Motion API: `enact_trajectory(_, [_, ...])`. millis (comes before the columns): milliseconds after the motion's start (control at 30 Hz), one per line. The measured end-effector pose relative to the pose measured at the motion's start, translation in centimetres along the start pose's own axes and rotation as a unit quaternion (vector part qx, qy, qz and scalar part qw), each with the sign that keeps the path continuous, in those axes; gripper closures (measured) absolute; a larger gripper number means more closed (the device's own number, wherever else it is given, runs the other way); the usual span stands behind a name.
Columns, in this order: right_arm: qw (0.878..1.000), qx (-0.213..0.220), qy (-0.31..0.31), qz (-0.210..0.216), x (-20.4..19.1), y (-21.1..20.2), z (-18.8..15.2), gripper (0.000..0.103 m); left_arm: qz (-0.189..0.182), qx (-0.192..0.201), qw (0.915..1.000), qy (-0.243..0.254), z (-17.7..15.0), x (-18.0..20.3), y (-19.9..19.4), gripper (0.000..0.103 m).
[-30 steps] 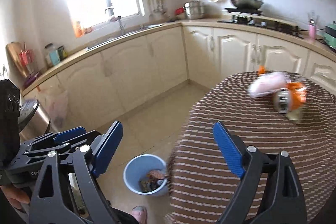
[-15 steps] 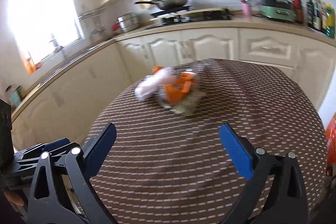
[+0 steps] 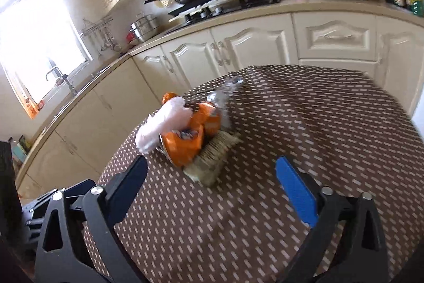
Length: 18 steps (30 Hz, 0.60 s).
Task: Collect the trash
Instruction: 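Move both tools back to the table toward the white bag and orange can, then grasp the white plastic bag with the left gripper while the right grasps the orange Fanta can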
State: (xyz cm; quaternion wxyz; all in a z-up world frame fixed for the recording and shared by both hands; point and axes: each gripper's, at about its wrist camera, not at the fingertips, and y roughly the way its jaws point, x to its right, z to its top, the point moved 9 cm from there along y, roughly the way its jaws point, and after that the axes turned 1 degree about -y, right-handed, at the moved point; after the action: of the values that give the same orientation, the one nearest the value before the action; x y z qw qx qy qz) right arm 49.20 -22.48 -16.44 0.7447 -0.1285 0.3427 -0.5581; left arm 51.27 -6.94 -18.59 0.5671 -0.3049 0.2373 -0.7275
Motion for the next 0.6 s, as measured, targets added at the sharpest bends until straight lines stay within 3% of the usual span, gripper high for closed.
enact_trajectory(100, [1.000, -0.027, 0.009, 0.012, -0.5, 3.4, 0.9, 0.041, 0.008, 0.003, 0.9999, -0.014, 1.0, -1.6, 0.6, 0.038])
enact_trajectory(267, [0.998, -0.053, 0.016, -0.003, -0.3, 6.9, 1.4, 0.062, 0.016, 0.006, 0.9997, -0.020, 2.1, -3.4, 1.4, 0.039])
enact_trajectory(333, [0.998, -0.069, 0.012, 0.001, -0.3, 7.9, 1.1, 0.092, 0.015, 0.004, 0.9998, -0.016, 2.4, -3.9, 2.0, 0.039])
enact_trajectory(467, [0.999, -0.053, -0.001, 0.003, 0.0, 6.7, 1.2, 0.096, 0.015, 0.001, 0.9999, -0.006, 2.8, -4.0, 3.0, 0.039])
enact_trajectory(600, [0.999, -0.015, -0.014, -0.028, 1.2, 3.8, 2.1, 0.097, 0.018, -0.001, 0.9996, 0.023, 3.3, -3.4, 4.4, 0.039])
